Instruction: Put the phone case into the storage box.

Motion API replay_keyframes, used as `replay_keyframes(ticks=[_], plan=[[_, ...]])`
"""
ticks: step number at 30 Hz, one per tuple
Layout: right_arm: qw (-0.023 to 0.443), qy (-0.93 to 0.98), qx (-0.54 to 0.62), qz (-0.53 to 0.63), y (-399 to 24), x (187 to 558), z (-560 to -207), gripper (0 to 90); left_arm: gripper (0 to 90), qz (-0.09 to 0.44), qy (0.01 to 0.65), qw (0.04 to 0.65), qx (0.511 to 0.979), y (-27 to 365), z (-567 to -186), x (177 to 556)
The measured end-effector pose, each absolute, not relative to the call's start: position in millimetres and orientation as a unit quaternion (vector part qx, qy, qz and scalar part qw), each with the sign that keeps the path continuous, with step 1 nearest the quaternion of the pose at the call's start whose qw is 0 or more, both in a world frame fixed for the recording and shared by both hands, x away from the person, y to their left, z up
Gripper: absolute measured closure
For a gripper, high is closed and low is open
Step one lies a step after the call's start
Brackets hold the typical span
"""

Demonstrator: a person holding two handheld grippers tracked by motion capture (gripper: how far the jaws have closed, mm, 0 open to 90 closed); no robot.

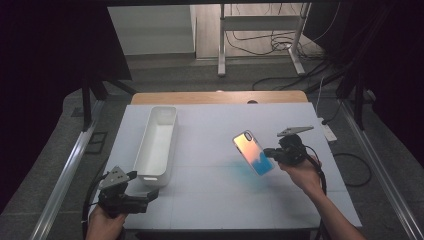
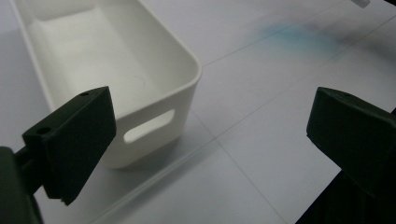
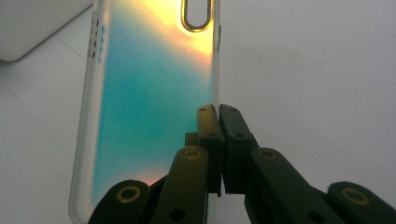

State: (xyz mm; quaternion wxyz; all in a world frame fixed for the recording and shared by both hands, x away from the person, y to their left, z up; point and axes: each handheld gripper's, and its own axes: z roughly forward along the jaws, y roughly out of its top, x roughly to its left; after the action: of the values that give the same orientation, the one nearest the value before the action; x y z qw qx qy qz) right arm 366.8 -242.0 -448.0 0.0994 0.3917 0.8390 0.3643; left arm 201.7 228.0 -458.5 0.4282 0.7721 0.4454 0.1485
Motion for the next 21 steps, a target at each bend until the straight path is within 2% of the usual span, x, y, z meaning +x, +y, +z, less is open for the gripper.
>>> replay_keyframes(ticks=[21], plan=[[0.118, 0.835, 0.366, 0.393, -234, 358, -433, 88.0, 0.0, 0.095, 0.418, 0.479, 0.766, 190, -442, 252]])
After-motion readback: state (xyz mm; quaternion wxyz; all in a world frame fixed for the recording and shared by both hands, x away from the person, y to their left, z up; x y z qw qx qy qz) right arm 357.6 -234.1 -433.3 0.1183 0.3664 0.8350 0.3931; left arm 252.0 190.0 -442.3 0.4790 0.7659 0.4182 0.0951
